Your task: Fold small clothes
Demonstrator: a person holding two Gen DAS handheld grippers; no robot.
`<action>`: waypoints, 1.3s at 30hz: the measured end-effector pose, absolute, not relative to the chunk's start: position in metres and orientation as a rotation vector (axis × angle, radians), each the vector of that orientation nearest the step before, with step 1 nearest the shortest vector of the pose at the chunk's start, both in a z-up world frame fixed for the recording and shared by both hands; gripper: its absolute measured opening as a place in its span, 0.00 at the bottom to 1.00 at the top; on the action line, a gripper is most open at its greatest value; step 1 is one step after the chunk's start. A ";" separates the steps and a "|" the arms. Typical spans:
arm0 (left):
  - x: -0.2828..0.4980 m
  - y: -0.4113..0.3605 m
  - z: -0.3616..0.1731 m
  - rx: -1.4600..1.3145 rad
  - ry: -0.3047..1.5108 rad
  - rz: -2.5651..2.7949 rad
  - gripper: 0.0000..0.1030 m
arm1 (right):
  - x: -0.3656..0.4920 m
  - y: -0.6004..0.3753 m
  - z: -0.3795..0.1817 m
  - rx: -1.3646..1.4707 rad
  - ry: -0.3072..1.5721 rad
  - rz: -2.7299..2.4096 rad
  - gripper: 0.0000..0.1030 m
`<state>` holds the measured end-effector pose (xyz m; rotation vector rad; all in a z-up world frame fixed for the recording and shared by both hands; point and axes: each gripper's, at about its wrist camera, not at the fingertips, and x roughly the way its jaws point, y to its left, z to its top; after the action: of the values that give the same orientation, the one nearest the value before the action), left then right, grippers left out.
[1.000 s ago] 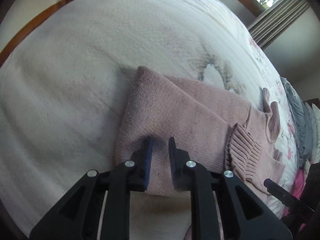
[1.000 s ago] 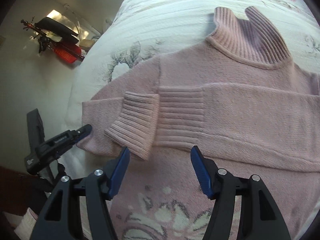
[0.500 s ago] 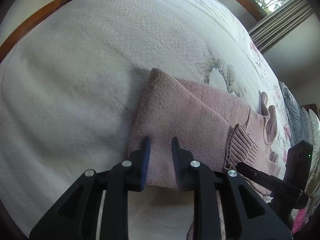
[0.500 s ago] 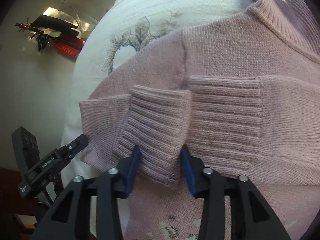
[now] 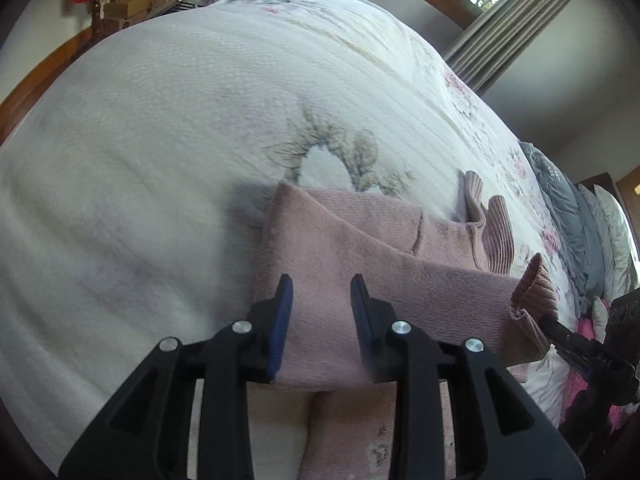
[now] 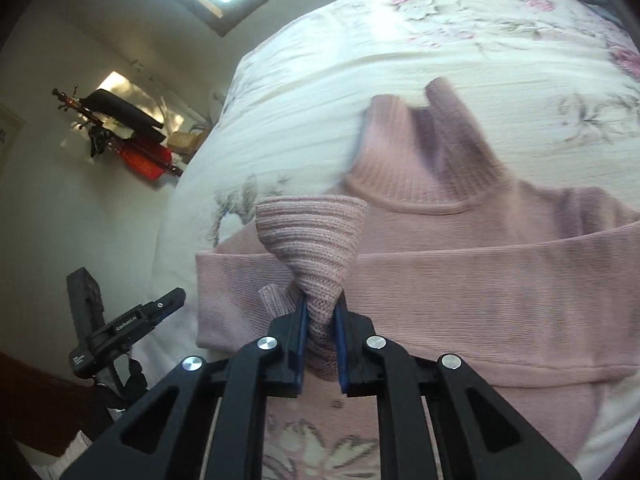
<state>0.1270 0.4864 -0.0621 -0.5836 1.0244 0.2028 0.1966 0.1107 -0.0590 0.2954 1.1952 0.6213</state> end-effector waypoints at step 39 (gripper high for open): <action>0.187 0.352 -0.121 -0.298 1.214 0.101 0.38 | 0.190 -0.022 -0.140 0.214 1.312 0.239 0.27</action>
<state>0.1872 0.3522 -0.1210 -0.2977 1.2142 0.1007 0.1904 -0.0220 -0.1404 0.2137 1.3125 0.2391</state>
